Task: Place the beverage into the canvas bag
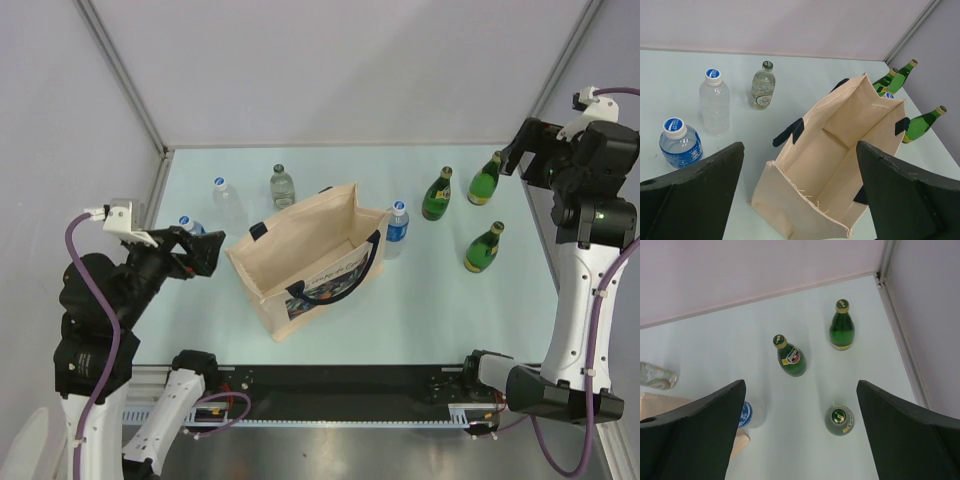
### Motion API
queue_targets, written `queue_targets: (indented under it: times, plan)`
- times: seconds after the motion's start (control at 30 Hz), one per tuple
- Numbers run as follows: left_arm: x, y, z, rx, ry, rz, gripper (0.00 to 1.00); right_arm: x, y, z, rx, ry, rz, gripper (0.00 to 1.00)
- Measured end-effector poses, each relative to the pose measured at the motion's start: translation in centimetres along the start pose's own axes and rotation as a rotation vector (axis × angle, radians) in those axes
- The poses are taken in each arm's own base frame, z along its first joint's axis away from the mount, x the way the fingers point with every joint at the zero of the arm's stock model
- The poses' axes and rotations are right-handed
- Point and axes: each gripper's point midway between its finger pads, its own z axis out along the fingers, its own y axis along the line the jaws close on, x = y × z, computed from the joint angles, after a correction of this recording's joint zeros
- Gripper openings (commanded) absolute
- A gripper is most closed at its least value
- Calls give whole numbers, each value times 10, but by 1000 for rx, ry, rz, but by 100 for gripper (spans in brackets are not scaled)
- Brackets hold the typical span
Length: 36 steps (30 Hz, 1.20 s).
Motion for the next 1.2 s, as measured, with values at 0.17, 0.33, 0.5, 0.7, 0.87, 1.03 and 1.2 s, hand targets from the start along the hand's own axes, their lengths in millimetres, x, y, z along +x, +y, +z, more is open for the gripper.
queue_targets:
  times: [0.17,0.33,0.5,0.7,0.87,1.03,1.2]
  plan:
    - [-1,-1,2,6,7,-1,100,10,25,2,-165,14,-98,100]
    - [1,-4,3,20,15,-8,100,41,85,-20,-479,40,-274,100]
    - [2,-6,5,31,27,-15,100,54,116,-34,-666,43,-374,100]
    - [3,-9,5,46,34,-33,100,82,121,-13,-748,124,-442,100]
    - [5,-10,8,53,46,-50,100,126,126,19,-816,274,-500,100]
    - [10,-9,17,52,81,-65,100,170,145,40,-910,393,-582,97]
    - [12,-7,22,46,98,-70,100,195,161,54,-1004,431,-665,93]
